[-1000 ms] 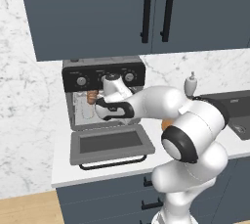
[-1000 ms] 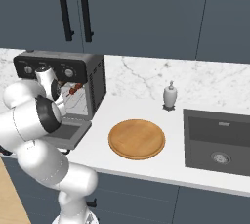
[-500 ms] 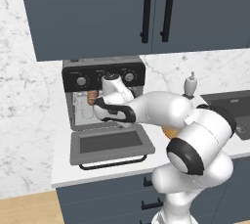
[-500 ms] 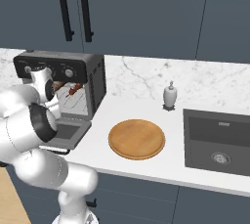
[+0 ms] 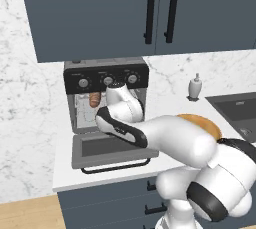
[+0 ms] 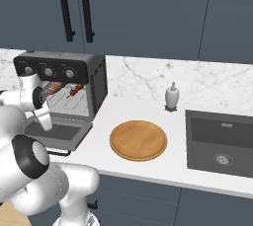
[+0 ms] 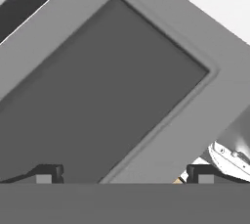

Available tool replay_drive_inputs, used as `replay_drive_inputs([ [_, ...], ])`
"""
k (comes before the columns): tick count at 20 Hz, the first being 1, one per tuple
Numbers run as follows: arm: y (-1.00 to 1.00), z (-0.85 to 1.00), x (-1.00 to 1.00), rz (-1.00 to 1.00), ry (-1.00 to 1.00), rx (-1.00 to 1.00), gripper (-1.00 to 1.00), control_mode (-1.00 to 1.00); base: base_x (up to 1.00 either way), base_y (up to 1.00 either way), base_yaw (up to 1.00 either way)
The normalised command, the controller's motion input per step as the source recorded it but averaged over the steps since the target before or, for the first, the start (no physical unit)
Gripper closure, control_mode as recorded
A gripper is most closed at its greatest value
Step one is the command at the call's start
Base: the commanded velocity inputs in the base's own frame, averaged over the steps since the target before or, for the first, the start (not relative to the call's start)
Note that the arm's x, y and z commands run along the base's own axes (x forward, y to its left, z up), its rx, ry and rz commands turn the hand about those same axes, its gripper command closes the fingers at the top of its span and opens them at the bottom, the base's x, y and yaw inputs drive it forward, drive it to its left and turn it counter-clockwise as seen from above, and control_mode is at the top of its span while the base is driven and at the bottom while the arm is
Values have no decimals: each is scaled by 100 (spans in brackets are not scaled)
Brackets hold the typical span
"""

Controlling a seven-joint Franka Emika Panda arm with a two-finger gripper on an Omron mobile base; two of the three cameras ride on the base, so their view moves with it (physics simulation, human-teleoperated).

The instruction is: Pick up the kebab skewer and baguette bread, and place them inside the toaster oven. Close the toaster oven door and start by setting the timer.

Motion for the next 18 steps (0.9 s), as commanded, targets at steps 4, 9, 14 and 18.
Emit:
replay_drive_inputs([
  [4, 0, 0, -95, 23, 28, 0, -100, -100, 0, 0, 0],
  [9, 8, 0, -96, 26, 22, 0, -100, -100, 0, 0, 0],
  [14, 38, -13, -89, 23, 5, 0, -100, -100, 0, 0, 0],
  [18, 49, -10, -10, 10, 0, 2, -100, -100, 0, 0, 0],
])
